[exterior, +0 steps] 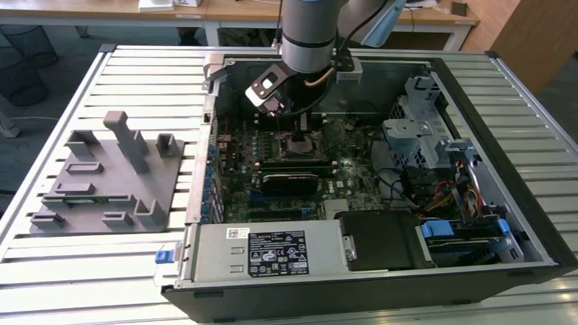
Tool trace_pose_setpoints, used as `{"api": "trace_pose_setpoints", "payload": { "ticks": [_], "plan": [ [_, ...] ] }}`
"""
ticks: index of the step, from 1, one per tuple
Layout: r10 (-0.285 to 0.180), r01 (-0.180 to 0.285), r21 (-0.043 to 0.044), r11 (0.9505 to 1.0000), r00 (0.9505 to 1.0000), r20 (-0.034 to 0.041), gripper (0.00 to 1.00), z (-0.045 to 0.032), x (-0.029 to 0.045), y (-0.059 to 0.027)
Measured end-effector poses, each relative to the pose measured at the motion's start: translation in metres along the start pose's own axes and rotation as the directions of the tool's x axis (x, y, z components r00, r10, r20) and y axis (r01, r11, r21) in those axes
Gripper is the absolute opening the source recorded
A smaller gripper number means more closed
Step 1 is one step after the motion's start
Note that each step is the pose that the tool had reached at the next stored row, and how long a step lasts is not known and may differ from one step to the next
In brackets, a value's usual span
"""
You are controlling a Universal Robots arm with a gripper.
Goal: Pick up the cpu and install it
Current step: 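Place the cpu into insertion slot, then close the cpu cover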
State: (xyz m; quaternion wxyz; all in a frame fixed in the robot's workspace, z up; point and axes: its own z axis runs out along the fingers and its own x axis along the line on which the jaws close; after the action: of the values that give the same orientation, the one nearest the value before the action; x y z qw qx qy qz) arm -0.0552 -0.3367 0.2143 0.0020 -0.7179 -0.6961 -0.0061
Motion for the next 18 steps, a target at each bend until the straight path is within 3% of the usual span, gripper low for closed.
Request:
{"api": "trace_pose_setpoints", "payload": {
  "ticks": [18],
  "plan": [
    [0.000,0.000,0.0007,1.0000,1.0000,0.0001,0.11,-0.0066,0.0001,0.0000]
  ]
}}
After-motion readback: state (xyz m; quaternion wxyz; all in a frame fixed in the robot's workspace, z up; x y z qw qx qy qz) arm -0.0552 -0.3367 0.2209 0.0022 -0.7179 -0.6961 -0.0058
